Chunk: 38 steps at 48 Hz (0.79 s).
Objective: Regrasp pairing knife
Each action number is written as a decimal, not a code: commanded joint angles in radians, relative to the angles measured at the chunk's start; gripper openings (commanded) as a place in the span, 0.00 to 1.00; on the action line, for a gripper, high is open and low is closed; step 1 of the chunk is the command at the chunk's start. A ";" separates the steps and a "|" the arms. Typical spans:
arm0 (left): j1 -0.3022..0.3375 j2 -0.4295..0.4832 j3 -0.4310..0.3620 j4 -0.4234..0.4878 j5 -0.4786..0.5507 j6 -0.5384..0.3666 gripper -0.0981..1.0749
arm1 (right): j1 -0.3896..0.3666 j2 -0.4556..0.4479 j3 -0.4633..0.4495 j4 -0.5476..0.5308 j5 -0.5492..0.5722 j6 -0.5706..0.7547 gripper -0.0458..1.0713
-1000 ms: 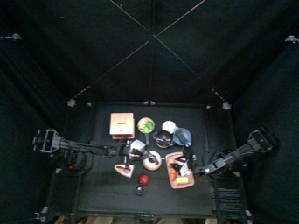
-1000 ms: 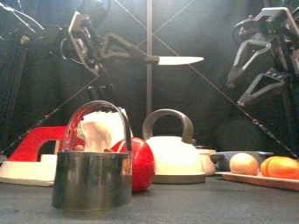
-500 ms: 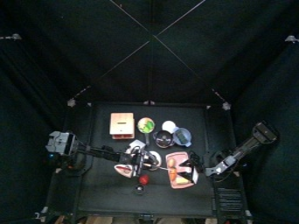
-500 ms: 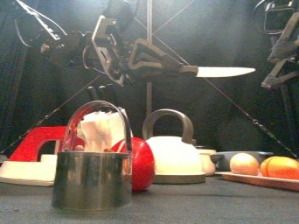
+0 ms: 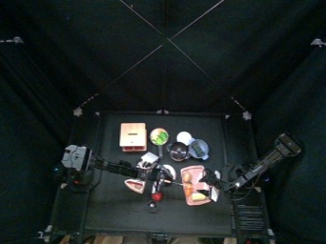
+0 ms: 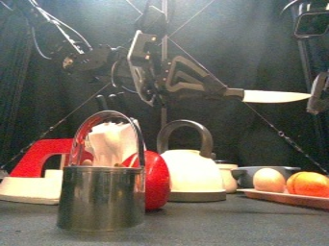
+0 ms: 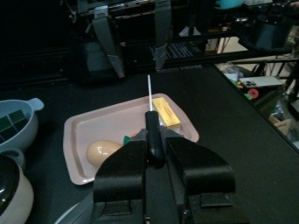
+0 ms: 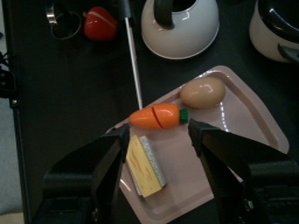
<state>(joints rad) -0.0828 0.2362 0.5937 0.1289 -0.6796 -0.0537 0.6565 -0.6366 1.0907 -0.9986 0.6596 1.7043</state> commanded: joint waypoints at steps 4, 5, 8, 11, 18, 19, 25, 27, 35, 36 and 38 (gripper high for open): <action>0.002 0.011 -0.038 -0.055 -0.009 0.002 0.37 | -0.035 0.002 -0.021 -0.011 -0.017 -0.014 0.84; 0.002 0.014 -0.038 -0.063 -0.009 0.002 0.36 | -0.040 0.000 -0.021 -0.014 -0.021 -0.014 0.83; 0.003 0.025 -0.044 -0.086 -0.009 0.003 0.35 | -0.051 0.002 -0.021 -0.025 -0.032 -0.014 0.83; 0.003 0.032 -0.049 -0.104 -0.009 0.003 0.35 | -0.064 0.008 -0.020 -0.035 -0.041 -0.014 0.83; 0.002 0.035 -0.052 -0.130 -0.009 0.014 0.34 | -0.109 0.031 -0.018 -0.043 -0.080 -0.015 0.80; 0.002 0.035 -0.052 -0.138 -0.009 0.020 0.34 | -0.115 0.035 -0.017 -0.043 -0.089 -0.017 0.80; -0.006 0.035 -0.055 -0.176 -0.009 0.080 0.34 | -0.155 0.058 -0.015 -0.044 -0.140 -0.017 0.74; -0.012 0.035 -0.057 -0.187 -0.009 0.101 0.34 | -0.164 0.064 -0.015 -0.043 -0.149 -0.017 0.72; -0.031 0.037 -0.055 -0.264 -0.006 0.186 0.35 | -0.192 0.074 -0.015 -0.048 -0.160 -0.017 0.65; -0.035 0.035 -0.055 -0.273 -0.005 0.193 0.35 | -0.195 0.074 -0.015 -0.049 -0.160 -0.017 0.64; -0.040 0.037 -0.055 -0.290 -0.002 0.204 0.35 | -0.196 0.074 -0.014 -0.052 -0.160 -0.017 0.63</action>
<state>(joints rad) -0.1150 0.2823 0.5614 -0.1304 -0.6796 0.1335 0.4679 -0.5584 1.0907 -1.0416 0.5031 1.6889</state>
